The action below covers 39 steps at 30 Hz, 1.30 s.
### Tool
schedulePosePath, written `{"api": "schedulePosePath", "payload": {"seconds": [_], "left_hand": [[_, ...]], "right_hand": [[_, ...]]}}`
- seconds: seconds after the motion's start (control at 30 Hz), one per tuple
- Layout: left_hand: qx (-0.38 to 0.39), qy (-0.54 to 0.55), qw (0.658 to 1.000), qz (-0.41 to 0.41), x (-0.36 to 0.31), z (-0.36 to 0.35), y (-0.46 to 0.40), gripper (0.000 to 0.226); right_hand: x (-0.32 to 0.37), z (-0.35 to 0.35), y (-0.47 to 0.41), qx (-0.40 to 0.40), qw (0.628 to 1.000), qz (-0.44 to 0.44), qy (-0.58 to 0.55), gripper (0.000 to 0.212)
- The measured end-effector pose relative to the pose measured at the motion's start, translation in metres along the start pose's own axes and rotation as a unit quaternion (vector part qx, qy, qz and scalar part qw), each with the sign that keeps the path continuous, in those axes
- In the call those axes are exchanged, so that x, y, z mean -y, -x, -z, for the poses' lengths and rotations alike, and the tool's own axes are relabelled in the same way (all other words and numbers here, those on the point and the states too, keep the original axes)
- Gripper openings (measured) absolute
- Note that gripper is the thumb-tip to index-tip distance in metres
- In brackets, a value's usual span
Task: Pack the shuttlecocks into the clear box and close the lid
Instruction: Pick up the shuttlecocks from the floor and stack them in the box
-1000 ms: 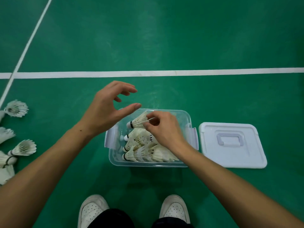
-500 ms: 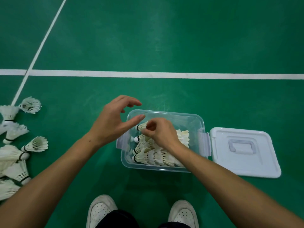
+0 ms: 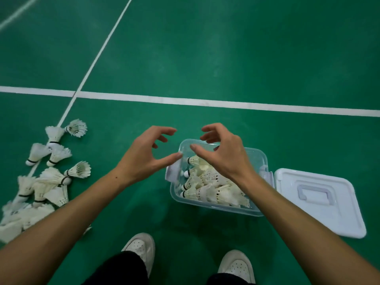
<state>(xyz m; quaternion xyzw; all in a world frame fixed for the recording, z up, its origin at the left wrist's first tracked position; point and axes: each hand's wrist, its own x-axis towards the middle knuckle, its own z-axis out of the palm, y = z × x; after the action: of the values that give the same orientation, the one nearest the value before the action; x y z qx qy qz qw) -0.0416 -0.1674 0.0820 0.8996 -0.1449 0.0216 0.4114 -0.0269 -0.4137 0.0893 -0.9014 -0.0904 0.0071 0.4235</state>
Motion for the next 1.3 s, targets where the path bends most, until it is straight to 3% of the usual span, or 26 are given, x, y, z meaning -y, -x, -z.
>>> {"api": "schedulePosePath", "payload": {"seconds": [0.33,0.63,0.9,1.07,1.17,1.3], "left_hand": [[-0.085,-0.004,0.991,0.107,0.087,0.093,0.094,0.065],[-0.136,-0.002,0.964,0.228,0.156,0.15,0.22,0.067],[-0.016,-0.085,0.955,0.283,0.186,0.164,0.301,0.085],[0.026,-0.222,0.926,0.305,0.193,0.16,0.308,0.106],[0.038,-0.259,0.908,0.328,0.195,0.154,0.299,0.099],[0.019,-0.22,0.904,0.365,0.203,0.149,0.288,0.077]], "right_hand": [[0.083,-0.13,-0.03,0.122,0.988,0.094,0.028,0.055],[0.143,-0.246,-0.019,0.248,0.951,0.169,0.069,0.055],[0.157,-0.313,0.018,0.377,0.896,0.203,0.116,0.065],[0.153,-0.345,0.048,0.41,0.882,0.176,0.153,0.087],[0.143,-0.358,0.061,0.408,0.882,0.16,0.174,0.093],[0.133,-0.366,0.065,0.402,0.891,0.143,0.155,0.088]]}}
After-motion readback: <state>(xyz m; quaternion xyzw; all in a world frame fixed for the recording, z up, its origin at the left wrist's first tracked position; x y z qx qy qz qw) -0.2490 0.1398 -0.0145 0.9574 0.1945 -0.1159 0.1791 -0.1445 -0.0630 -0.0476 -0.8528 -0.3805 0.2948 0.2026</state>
